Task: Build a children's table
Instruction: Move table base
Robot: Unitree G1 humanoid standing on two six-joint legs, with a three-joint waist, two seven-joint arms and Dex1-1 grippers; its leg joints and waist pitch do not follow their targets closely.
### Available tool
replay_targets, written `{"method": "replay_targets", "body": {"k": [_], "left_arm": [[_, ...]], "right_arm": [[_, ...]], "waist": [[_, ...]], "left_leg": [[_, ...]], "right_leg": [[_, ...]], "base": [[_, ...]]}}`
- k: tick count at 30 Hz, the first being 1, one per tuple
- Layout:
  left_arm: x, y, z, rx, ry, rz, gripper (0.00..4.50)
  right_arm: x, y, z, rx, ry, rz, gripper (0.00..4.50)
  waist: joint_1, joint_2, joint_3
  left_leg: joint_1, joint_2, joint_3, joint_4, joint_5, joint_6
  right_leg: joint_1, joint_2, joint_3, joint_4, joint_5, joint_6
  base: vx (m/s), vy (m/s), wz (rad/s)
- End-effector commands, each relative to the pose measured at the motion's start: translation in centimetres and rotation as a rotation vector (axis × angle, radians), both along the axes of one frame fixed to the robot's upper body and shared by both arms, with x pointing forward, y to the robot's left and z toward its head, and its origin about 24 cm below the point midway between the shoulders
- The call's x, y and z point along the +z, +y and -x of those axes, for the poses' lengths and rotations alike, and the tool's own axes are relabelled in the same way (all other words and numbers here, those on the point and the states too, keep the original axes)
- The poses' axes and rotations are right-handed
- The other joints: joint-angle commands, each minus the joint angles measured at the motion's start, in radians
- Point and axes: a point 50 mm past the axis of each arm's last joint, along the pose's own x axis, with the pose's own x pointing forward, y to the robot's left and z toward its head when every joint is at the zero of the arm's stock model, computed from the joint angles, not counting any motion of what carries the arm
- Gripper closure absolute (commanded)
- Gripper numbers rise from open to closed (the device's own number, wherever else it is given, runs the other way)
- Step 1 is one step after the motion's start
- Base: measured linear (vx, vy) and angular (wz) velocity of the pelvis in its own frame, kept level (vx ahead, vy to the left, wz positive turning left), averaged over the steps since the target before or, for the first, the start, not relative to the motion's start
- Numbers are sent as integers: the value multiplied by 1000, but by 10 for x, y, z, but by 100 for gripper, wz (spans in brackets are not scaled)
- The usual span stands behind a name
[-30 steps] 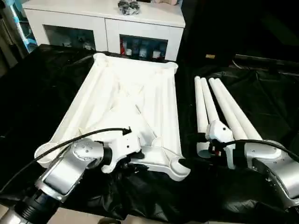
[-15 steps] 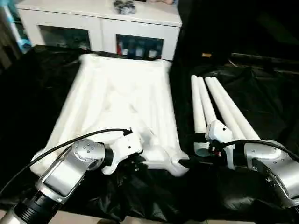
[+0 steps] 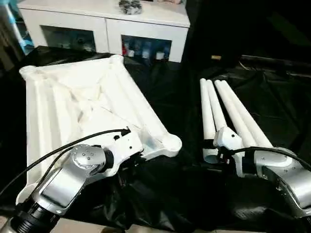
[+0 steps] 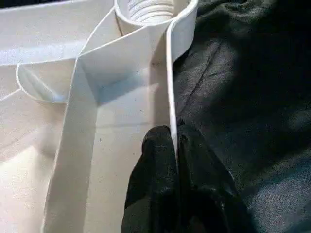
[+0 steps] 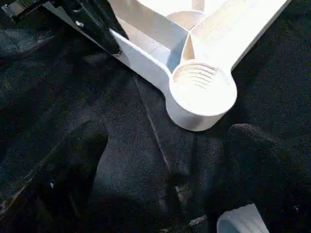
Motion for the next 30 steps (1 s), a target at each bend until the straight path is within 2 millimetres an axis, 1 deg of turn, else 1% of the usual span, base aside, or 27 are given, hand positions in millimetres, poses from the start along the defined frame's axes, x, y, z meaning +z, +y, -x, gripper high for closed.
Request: {"method": "replay_targets", "body": {"k": [1,2,3,5,7,8,9,10,11,12,13,14,15,16,17,18,19,20,21,22,24,25,26,27,28,29,30], "left_arm": [[19,-7,-5,-56,-151,65,448],[20,-8,-5,-66,-162,83,421],[22,-9,-4,-95,-175,100,393],[23,-8,-3,-104,-179,132,389],[23,-5,-1,-126,-181,128,361],[22,2,3,-150,-156,103,351],[22,2,3,-151,-154,102,346],[21,5,6,-160,-137,97,346],[22,10,7,-144,-132,97,341],[22,10,7,-144,-132,97,341],[23,13,8,-134,-118,114,341],[25,18,8,-109,-124,145,341],[25,18,8,-105,-126,149,339],[27,21,7,-84,-133,170,339],[28,23,7,-75,-135,181,339],[29,24,6,-60,-136,198,339],[32,25,4,-32,-151,218,339],[34,26,1,3,-165,232,339],[35,26,-1,21,-175,235,339],[37,27,-4,63,-201,240,339],[40,26,-9,113,-237,260,339],[42,23,-15,174,-249,301,339],[43,20,-16,193,-244,330,339],[43,18,-17,199,-238,344,339],[43,15,-15,186,-230,353,339],[43,11,-13,164,-223,356,339],[42,7,-10,136,-217,362,339]], "right_arm": [[3,-1,-1,-22,-29,2,4],[3,0,-1,-30,-33,-4,4],[4,0,-1,-42,-30,-15,4],[4,2,-1,-51,-30,-34,4],[6,3,0,-69,-30,-59,4],[9,3,-2,-107,-46,-70,4],[9,3,-2,-110,-47,-70,4],[10,3,-4,-130,-51,-71,4],[11,2,-6,-174,-51,-73,4],[11,2,-6,-174,-51,-73,4],[11,1,-9,-214,-45,-74,4],[10,1,-16,-294,-26,-85,4],[10,2,-17,-306,-24,-86,2],[10,3,-25,-399,-18,-104,2],[9,5,-30,-450,-14,-115,2],[9,5,-35,-513,-8,-124,2],[7,6,-41,-584,-2,-121,2],[6,6,-44,-645,6,-111,2],[5,6,-46,-671,10,-100,2],[2,5,-49,-729,22,-72,2],[0,4,-52,-781,33,-56,2],[-3,3,-56,-833,49,-39,2],[-5,3,-59,-878,56,-32,2],[-6,2,-61,-900,60,-29,2],[-7,1,-64,-937,63,-11,2],[-7,-2,-68,-989,53,6,2],[-9,-4,-71,-1033,66,1,2]], "waist": [[1,11,-57],[3,9,-58],[5,9,-59],[10,11,-59],[12,12,-58],[10,9,-56],[9,9,-56],[5,6,-54],[4,5,-52],[3,7,-53],[1,10,-53],[0,4,-53],[-2,7,-54],[-3,0,-54],[-7,4,-52],[-7,1,-53],[-10,3,-54],[-10,2,-56],[-11,3,-56],[-10,-1,-56],[-8,0,-57],[-8,-1,-58],[-8,-8,-59],[-9,-8,-59],[-7,-9,-59],[-11,-13,-58],[-12,-12,-58]], "left_leg": [[28,36,-16,-63,-157,29],[27,35,-16,-63,-148,31],[27,36,-17,-62,-139,35],[28,36,-16,-62,-138,37],[30,38,-17,-65,-151,32],[29,38,-17,-66,-156,29],[29,36,-16,-67,-159,27],[31,36,-15,-68,-173,21],[31,36,-15,-70,-182,14],[32,36,-15,-70,-181,10],[34,36,-15,-70,-180,4],[33,35,-14,-70,-179,4],[33,33,-14,-70,-172,1],[33,35,-13,-70,-168,-1],[32,32,-13,-72,-168,-5],[33,32,-12,-72,-167,-9],[34,32,-12,-73,-156,-19],[36,33,-12,-71,-151,-24],[36,33,-11,-71,-144,-27],[35,32,-10,-72,-131,-29],[35,32,-10,-71,-121,-36],[35,32,-9,-71,-117,-42],[36,31,-9,-70,-114,-48],[34,30,-9,-70,-113,-51],[33,29,-9,-70,-117,-53],[32,30,-10,-71,-115,-54],[33,29,-9,-70,-110,-56]], "right_leg": [[22,-84,46,-78,56,-186],[23,-83,46,-77,69,-183],[23,-84,47,-75,86,-181],[22,-85,46,-74,94,-184],[20,-84,45,-74,85,-186],[21,-84,45,-73,75,-180],[20,-83,45,-74,63,-175],[17,-83,45,-76,31,-168],[16,-83,46,-78,-2,-164],[16,-84,46,-77,-7,-164],[14,-83,46,-78,-12,-164],[13,-83,46,-79,-14,-166],[11,-82,46,-76,-13,-173],[12,-82,46,-77,-10,-171],[9,-83,45,-76,-19,-177],[9,-82,45,-76,-26,-175],[7,-82,45,-73,-22,-178],[9,-82,45,-72,-7,-176],[8,-81,46,-70,5,-174],[10,-80,45,-68,20,-166],[12,-80,45,-67,40,-154],[12,-81,47,-66,60,-149],[13,-81,46,-67,68,-149],[15,-83,46,-64,70,-151],[16,-83,46,-68,56,-143],[17,-82,46,-68,56,-133],[15,-82,47,-66,58,-130]], "base": [[0,0,0],[0,0,0],[0,0,0],[0,0,0],[0,0,0],[0,0,0],[0,0,0],[0,0,0],[0,0,0],[0,0,0],[0,0,0],[0,0,0],[0,0,0],[0,0,0],[0,0,0],[0,0,0],[0,0,0],[0,0,0],[0,0,0],[0,0,0],[0,0,0],[0,0,0],[0,0,0],[0,0,0],[0,0,0],[0,0,0],[0,0,0]]}}
